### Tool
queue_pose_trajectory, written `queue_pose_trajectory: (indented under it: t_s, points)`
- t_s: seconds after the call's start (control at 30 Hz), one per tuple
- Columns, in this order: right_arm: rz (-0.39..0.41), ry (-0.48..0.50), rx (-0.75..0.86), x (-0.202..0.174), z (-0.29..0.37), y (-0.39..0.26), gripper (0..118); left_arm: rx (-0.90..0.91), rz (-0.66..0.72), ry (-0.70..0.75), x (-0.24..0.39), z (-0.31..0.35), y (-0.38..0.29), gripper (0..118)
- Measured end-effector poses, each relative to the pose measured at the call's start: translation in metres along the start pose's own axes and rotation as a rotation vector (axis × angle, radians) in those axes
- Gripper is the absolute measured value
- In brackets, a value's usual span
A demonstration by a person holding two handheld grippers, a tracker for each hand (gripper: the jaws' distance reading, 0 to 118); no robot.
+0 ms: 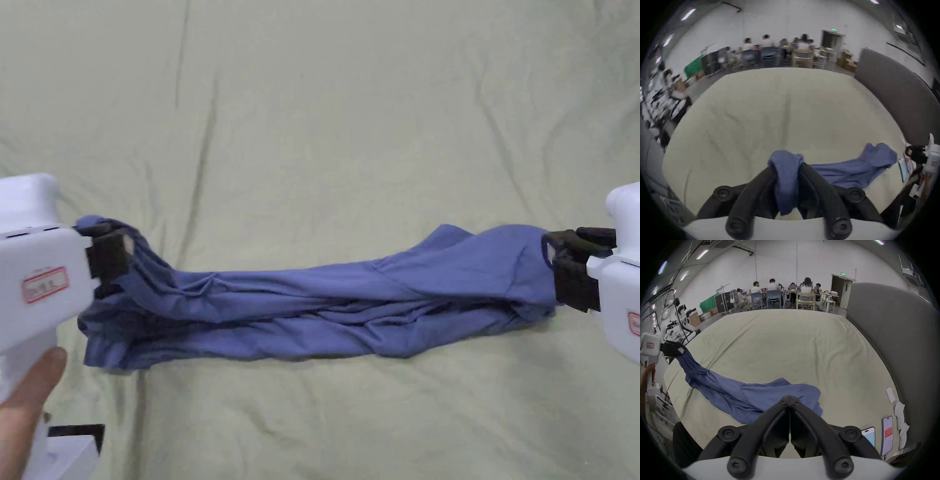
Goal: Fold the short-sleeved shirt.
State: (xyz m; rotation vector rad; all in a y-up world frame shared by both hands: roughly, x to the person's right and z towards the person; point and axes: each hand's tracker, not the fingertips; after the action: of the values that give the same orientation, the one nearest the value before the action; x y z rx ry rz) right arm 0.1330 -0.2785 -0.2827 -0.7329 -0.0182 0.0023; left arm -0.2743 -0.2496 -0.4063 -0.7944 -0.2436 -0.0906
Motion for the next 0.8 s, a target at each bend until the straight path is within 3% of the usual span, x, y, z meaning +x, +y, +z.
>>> queue_pose_trajectory:
  t_s: [0.17,0.3,0.4,0.47,0.5,0.53,0.57,0.7,0.77,0.8]
  points:
    - [-0.028,-0.052,0.02,0.029,0.017,-0.002,3,-0.066,-0.115,-0.249,0.123,-0.046,0.018,8]
    - [-0.054,-0.099,0.022,0.05,0.026,-0.006,3,-0.151,-0.235,-0.315,0.209,-0.087,0.003,8]
    - [-0.069,-0.126,0.014,0.06,0.029,-0.01,3,-0.222,-0.164,-0.38,0.236,-0.122,-0.016,8]
    - [-0.074,-0.128,0.01,0.064,0.031,-0.012,3,-0.259,-0.093,-0.383,0.233,-0.14,-0.021,13]
    - [-0.075,-0.128,0.01,0.065,0.031,-0.012,3,-0.283,-0.048,-0.393,0.226,-0.144,-0.02,31]
    - [-0.076,-0.127,0.009,0.065,0.032,-0.013,3,-0.307,0.001,-0.425,0.216,-0.145,-0.015,66]
    - [-0.076,-0.125,0.007,0.066,0.032,-0.013,3,-0.296,0.025,-0.44,0.207,-0.14,-0.009,79]
    - [-0.1,-0.093,0.008,0.064,0.03,-0.016,3,-0.102,0.117,-0.512,0.15,-0.058,0.031,79]
    - [-0.101,-0.084,0.004,0.06,0.027,-0.016,3,0.064,0.047,-0.461,0.121,-0.007,0.036,78]
    - [-0.097,-0.081,0.001,0.057,0.026,-0.016,3,0.089,0.004,-0.415,0.108,0.005,0.031,68]
